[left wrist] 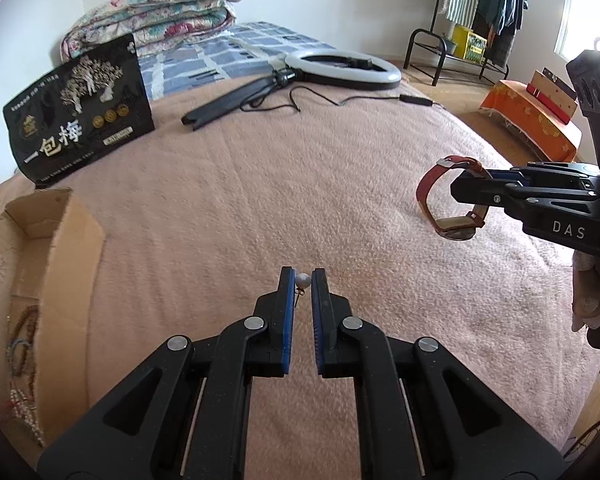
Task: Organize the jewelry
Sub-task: 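Carry the pearl earring and red watch in both tools over the cardboard box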
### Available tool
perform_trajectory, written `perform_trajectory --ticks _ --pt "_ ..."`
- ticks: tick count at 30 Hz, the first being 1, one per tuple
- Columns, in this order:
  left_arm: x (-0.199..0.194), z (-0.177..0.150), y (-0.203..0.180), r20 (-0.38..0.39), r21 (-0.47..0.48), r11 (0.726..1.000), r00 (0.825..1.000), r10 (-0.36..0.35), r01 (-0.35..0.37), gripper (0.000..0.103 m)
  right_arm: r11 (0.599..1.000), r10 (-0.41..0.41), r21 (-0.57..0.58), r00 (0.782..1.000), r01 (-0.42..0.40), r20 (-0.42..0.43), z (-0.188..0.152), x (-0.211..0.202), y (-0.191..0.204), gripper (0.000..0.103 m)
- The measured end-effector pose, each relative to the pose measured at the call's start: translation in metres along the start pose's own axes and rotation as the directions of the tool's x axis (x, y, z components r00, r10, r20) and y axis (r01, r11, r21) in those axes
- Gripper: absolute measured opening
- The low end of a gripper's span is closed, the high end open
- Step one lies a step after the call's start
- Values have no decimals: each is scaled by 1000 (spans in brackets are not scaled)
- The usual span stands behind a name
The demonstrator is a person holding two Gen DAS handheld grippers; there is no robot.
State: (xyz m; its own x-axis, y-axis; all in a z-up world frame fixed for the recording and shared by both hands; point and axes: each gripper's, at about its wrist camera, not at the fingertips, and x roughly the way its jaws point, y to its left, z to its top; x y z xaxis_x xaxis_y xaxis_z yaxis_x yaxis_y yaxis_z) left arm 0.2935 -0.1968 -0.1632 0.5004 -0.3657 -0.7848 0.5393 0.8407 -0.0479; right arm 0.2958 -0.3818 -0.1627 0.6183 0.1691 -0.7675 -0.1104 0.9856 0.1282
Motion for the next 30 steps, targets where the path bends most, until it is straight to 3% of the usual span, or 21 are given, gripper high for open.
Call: perform_trajectory --ticks 16,30 --pt "-75 -10 38 76 -56 997 996 49 -44 6 996 57 -73 998 -54 34 21 -35 63 14" --pt "-129 -32 104 114 -131 984 984 138 -123 6 985 101 -143 994 -94 42 44 -36 131 14"
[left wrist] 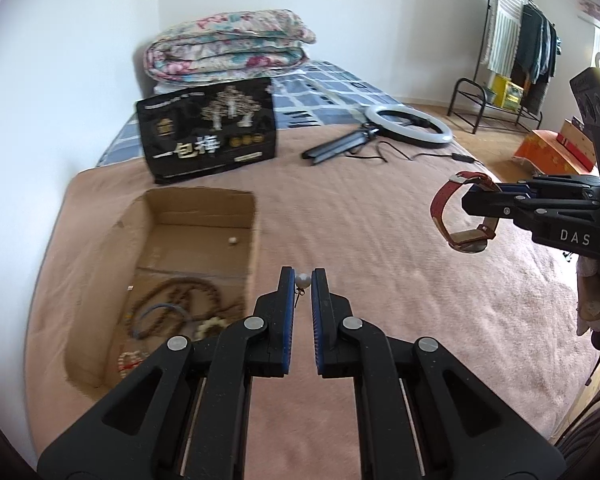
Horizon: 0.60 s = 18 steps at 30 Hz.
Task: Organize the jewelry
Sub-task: 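Carry the pearl earring and red watch in both tools over the cardboard box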
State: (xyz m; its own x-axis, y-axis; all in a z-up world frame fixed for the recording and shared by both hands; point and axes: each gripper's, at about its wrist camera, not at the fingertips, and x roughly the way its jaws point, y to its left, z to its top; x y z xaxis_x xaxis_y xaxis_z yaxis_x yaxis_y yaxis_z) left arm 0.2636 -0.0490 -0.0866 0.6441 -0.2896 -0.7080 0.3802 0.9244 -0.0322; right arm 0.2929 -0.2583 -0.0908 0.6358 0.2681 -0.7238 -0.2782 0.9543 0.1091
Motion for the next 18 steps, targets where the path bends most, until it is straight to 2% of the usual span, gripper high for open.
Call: perform_trajectory --ticks 18 --pt "-10 -4 82 7 -62 994 996 93 -93 6 997 51 -61 999 -51 -16 52 57 74 14"
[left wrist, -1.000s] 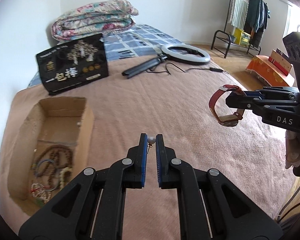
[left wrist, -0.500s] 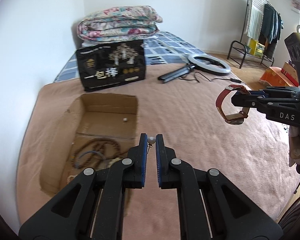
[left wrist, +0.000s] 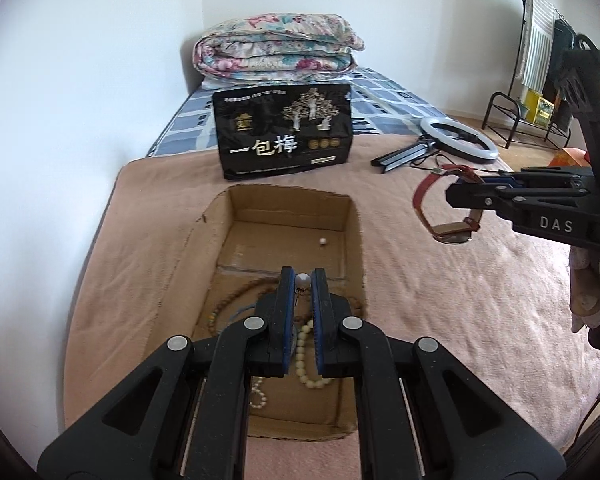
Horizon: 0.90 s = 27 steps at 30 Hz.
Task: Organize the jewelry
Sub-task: 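Carry the pearl earring and red watch in both tools over the cardboard box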
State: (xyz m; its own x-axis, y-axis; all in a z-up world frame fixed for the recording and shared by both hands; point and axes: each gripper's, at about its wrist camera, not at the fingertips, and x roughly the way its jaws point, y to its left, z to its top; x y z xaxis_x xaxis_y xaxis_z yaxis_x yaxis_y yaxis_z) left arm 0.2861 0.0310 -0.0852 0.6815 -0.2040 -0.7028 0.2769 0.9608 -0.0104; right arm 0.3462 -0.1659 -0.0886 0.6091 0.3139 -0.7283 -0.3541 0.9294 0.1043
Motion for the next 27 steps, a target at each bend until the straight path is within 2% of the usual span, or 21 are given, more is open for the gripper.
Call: perform_trajectory --ticks 10,27 --pt "10 -1 17 -3 -11 1000 1000 7 -7 6 1000 22 -22 1000 -22 -18 19 35 29 14" --pt "24 -3 31 -17 -36 999 1000 -2 1 6 999 42 -1 997 -42 -64 28 73 41 14"
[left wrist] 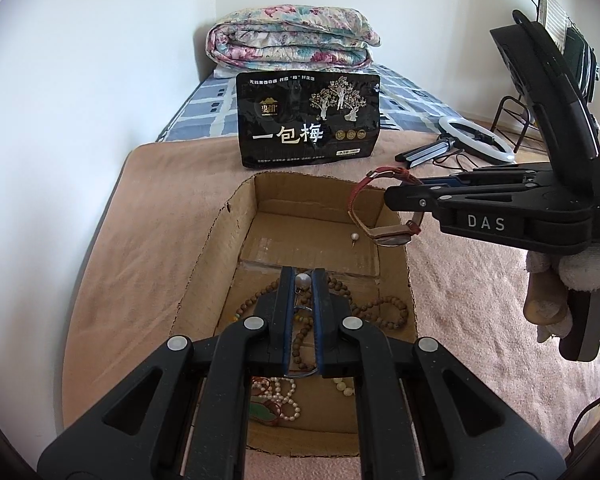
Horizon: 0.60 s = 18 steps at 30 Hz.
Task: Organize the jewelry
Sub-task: 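Carry the pearl earring and red watch in both tools over the cardboard box, then open both tools to drop the earring and watch into the box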
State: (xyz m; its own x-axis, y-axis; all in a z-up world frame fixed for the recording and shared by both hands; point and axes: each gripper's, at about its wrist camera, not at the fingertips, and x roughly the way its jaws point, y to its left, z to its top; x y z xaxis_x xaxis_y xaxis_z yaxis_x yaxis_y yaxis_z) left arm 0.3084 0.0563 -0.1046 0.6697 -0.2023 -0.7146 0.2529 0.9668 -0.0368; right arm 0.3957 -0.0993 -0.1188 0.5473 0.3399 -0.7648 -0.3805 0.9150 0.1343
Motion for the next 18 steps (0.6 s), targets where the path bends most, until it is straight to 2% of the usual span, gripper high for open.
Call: perform_trajectory --ticks 7,9,10,11,12,13,14,18 --pt "1 0 0 -6 -1 1000 1000 4 -4 6 1000 5 -5 1000 -5 0 2 1 4 15" --pt "2 -1 0 -10 0 1000 1000 5 -5 7 1000 6 -2 1000 -6 0 2 1 5 17" --pt "2 -1 0 -11 -1 1000 1000 8 -8 7 1000 6 0 1000 -6 -2 2 1 5 23" --pt "3 -1 0 -14 -2 1000 1000 10 -10 14 1000 3 2 1000 -3 -2 3 1 5 39" --pt "3 -1 0 -16 -5 1000 1000 13 -13 33 1000 -2 5 1000 2 3 3 0 6 50" --pt "2 -1 0 -13 -9 1000 1000 17 -17 44 1000 -11 9 1000 11 19 4 -3 6 66" --pt "1 -2 1 -3 -15 1000 1000 23 -23 55 1000 -16 10 999 15 36 4 -6 7 70" --pt "-2 -3 2 -3 -26 999 1000 28 -28 55 1000 -16 14 999 15 44 7 -11 8 70"
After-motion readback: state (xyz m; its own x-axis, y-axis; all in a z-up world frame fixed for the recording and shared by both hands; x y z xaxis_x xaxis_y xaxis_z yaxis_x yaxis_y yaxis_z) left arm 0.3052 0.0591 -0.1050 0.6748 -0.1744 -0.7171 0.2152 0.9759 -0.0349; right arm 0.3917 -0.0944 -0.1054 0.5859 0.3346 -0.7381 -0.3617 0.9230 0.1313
